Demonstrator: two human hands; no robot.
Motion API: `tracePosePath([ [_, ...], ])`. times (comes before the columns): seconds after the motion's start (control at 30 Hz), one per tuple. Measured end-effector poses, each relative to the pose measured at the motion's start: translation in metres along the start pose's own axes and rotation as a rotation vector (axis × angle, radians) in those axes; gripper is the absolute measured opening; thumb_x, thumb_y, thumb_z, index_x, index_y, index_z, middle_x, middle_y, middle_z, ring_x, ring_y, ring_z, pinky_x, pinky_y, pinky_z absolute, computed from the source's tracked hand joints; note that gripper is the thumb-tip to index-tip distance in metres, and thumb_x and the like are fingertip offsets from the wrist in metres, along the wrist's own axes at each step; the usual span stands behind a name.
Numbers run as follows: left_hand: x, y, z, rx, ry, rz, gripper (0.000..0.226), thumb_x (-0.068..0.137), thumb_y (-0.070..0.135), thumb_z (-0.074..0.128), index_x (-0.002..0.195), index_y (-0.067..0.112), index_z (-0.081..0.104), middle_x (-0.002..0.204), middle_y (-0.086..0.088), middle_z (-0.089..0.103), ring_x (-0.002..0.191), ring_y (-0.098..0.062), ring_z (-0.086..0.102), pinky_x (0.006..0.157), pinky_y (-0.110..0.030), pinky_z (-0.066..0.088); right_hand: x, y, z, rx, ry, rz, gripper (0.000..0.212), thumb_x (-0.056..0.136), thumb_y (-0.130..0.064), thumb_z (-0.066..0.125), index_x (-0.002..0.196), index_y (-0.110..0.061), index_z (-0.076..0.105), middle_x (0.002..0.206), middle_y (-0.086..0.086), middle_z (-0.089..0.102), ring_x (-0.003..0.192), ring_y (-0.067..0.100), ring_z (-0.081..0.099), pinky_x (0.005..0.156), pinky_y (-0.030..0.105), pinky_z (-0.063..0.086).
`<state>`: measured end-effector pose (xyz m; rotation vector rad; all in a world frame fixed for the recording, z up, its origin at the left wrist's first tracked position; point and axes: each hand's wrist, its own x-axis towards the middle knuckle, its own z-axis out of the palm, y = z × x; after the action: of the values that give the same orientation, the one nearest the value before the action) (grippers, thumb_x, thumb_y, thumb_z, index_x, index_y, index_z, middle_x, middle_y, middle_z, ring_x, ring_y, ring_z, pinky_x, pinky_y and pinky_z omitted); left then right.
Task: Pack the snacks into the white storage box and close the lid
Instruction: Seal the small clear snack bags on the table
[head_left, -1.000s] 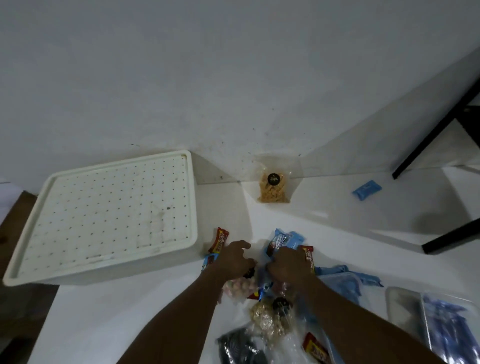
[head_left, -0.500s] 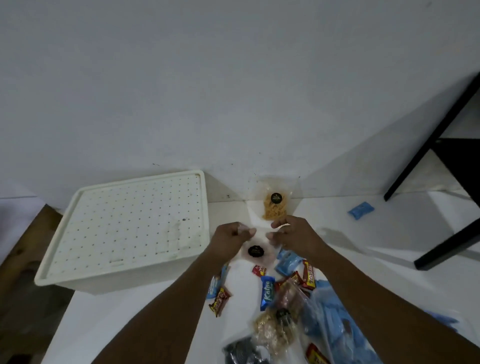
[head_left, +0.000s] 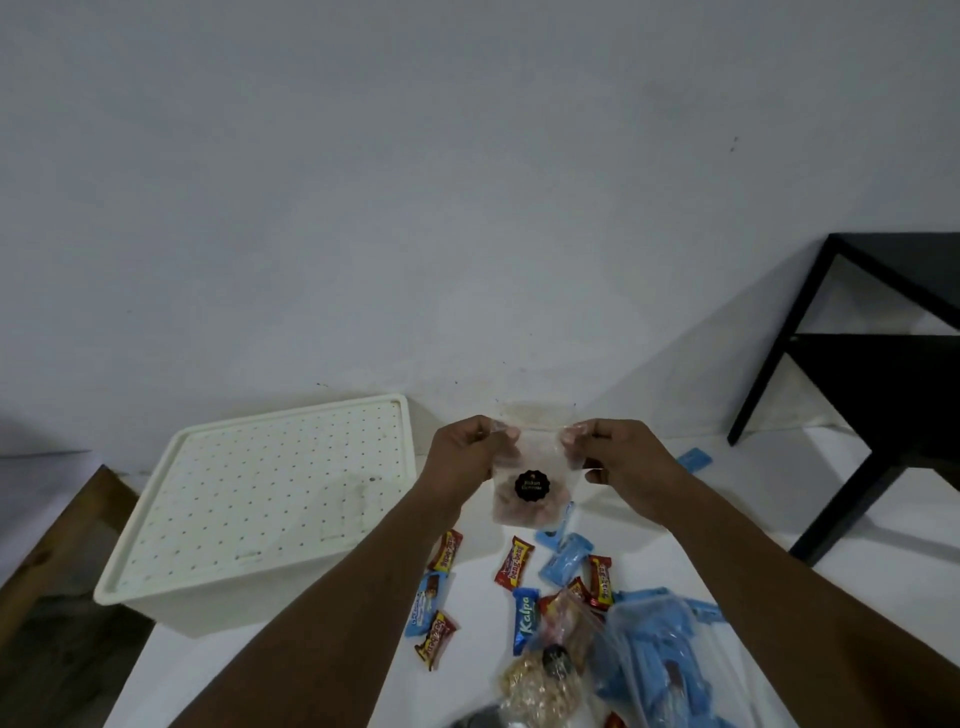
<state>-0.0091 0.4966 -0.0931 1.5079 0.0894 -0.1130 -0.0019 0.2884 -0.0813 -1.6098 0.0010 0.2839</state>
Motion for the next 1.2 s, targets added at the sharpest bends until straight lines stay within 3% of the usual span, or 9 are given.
tracePosePath([
  [0.13, -0.007, 0.005, 0.002, -0.022, -0.024, -0.014, 0.028, 0.087, 0.008, 0.067, 0.063, 0.019, 0.058, 0.073, -0.014, 0.065, 0.091, -0.036, 0.072, 0.066, -0.028, 0.046, -0.01, 0.003, 0.001, 0.017, -0.044, 0.006, 0.013, 0.088, -0.018, 0.068, 0.092, -0.006, 0.073, 0.075, 0.006, 0.07, 0.072, 0.017, 0.063, 0.063, 0.025, 0.046],
  [0.3, -0.016, 0.006, 0.002, -0.01, -0.077, -0.049, 0.018, 0.09, 0.014, 0.065, 0.073, 0.016, 0.061, 0.078, -0.013, 0.069, 0.097, -0.042, 0.071, 0.07, -0.032, 0.051, -0.016, -0.001, 0.003, -0.076, 0.02, -0.137, 0.014, 0.088, -0.015, 0.069, 0.084, -0.002, 0.069, 0.074, 0.011, 0.068, 0.071, 0.018, 0.061, 0.062, 0.025, 0.048],
  [0.43, -0.023, 0.009, 0.002, 0.063, -0.12, -0.004, 0.014, 0.09, 0.025, 0.069, 0.081, 0.015, 0.067, 0.084, -0.016, 0.073, 0.082, -0.027, 0.074, 0.076, -0.036, 0.053, -0.016, -0.005, 0.008, -0.123, 0.007, -0.192, 0.019, 0.088, -0.018, 0.069, 0.083, 0.001, 0.069, 0.073, 0.012, 0.068, 0.069, 0.021, 0.06, 0.064, 0.032, 0.047],
  [0.53, -0.025, 0.016, 0.002, 0.068, -0.106, 0.052, 0.015, 0.091, 0.024, 0.068, 0.086, 0.01, 0.068, 0.081, -0.014, 0.074, 0.075, -0.017, 0.072, 0.075, -0.032, 0.053, -0.016, -0.006, 0.018, -0.088, -0.021, -0.166, 0.024, 0.09, -0.023, 0.066, 0.091, 0.001, 0.07, 0.076, 0.01, 0.066, 0.07, 0.017, 0.06, 0.061, 0.027, 0.047],
  [0.63, -0.026, 0.023, 0.0, 0.079, -0.107, 0.082, 0.019, 0.092, 0.022, 0.068, 0.092, 0.003, 0.069, 0.081, -0.016, 0.074, 0.075, -0.019, 0.071, 0.072, -0.031, 0.052, -0.016, -0.009, 0.027, -0.083, -0.009, -0.187, 0.018, 0.088, -0.018, 0.068, 0.084, 0.0, 0.069, 0.072, 0.009, 0.062, 0.064, 0.013, 0.056, 0.056, 0.021, 0.047],
  [0.77, -0.026, 0.021, -0.003, 0.008, -0.047, 0.079, 0.026, 0.088, 0.026, 0.072, 0.092, 0.0, 0.071, 0.089, -0.023, 0.074, 0.083, -0.028, 0.071, 0.072, -0.032, 0.054, -0.013, -0.019, 0.032, -0.113, 0.036, -0.251, 0.019, 0.086, -0.016, 0.07, 0.068, -0.014, 0.066, 0.064, 0.005, 0.061, 0.062, 0.014, 0.053, 0.06, 0.028, 0.042],
  [0.87, -0.025, 0.019, -0.007, -0.135, -0.005, 0.03, 0.023, 0.084, 0.023, 0.075, 0.092, 0.002, 0.072, 0.086, -0.017, 0.074, 0.09, -0.032, 0.073, 0.08, -0.038, 0.054, -0.012, -0.021, 0.031, -0.048, 0.051, -0.242, 0.017, 0.088, -0.018, 0.069, 0.072, -0.012, 0.069, 0.065, 0.003, 0.063, 0.064, 0.016, 0.056, 0.059, 0.025, 0.046],
  [1.0, -0.026, 0.026, -0.004, -0.201, -0.013, 0.019, 0.01, 0.088, 0.015, 0.07, 0.089, 0.007, 0.065, 0.081, -0.012, 0.069, 0.081, -0.025, 0.073, 0.074, -0.035, 0.05, -0.015, -0.018, 0.037, 0.055, -0.004, -0.166, 0.027, 0.084, -0.03, 0.072, 0.089, -0.004, 0.074, 0.077, 0.011, 0.065, 0.071, 0.02, 0.059, 0.067, 0.032, 0.05],
  [1.2, -0.026, 0.028, -0.002, -0.152, -0.032, 0.03, 0.009, 0.091, 0.014, 0.065, 0.088, 0.006, 0.065, 0.078, -0.012, 0.069, 0.078, -0.025, 0.073, 0.071, -0.034, 0.052, -0.015, -0.03, 0.039, -0.027, 0.041, -0.239, 0.021, 0.073, -0.032, 0.075, 0.072, -0.011, 0.071, 0.067, 0.008, 0.063, 0.065, 0.018, 0.056, 0.064, 0.032, 0.046],
])
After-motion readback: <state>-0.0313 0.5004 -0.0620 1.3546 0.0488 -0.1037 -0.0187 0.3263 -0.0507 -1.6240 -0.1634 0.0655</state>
